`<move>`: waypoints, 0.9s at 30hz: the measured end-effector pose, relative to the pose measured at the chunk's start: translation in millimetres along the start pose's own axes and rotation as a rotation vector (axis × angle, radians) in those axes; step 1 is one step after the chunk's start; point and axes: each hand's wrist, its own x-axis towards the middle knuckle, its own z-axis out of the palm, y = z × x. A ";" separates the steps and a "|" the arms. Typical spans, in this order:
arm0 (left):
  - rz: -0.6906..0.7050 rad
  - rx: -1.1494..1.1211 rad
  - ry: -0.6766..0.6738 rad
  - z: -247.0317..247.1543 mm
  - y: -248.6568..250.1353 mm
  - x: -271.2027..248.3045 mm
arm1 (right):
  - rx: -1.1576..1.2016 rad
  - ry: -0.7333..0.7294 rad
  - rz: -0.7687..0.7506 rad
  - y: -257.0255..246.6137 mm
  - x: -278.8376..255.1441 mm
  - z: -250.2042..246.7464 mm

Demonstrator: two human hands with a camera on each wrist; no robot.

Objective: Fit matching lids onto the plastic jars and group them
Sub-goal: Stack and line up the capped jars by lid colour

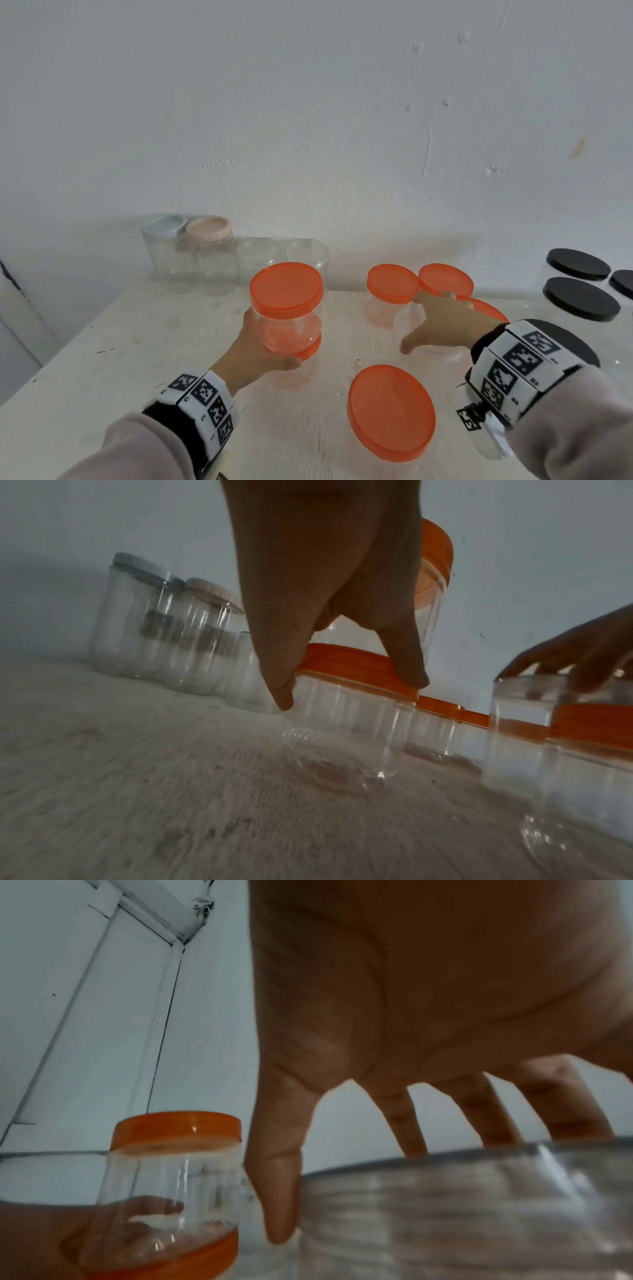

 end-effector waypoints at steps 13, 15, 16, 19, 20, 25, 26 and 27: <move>-0.098 0.053 0.031 -48.9 -28.4 -12.0 | 0.246 0.321 -0.386 -145.8 45.4 -78.6; -0.092 0.046 0.035 -56.5 -30.0 -15.1 | 0.253 0.354 -0.421 -167.2 54.4 -79.3; -0.094 0.043 0.037 -59.8 -30.7 -16.3 | 0.255 0.363 -0.430 -176.7 58.6 -78.9; -0.102 0.035 0.035 -66.1 -33.2 -18.1 | 0.242 0.378 -0.427 -200.8 71.6 -76.3; -0.103 0.033 0.033 -66.7 -34.0 -18.1 | 0.233 0.380 -0.423 -207.1 75.9 -74.9; -0.081 0.012 0.037 -66.8 -39.5 -17.2 | 0.180 0.407 -0.410 -229.6 95.3 -71.1; -0.079 0.011 0.038 -66.8 -39.6 -17.3 | 0.179 0.412 -0.407 -232.5 98.5 -71.2; -0.081 0.009 0.039 -66.8 -39.6 -17.4 | 0.177 0.413 -0.405 -234.8 101.4 -71.1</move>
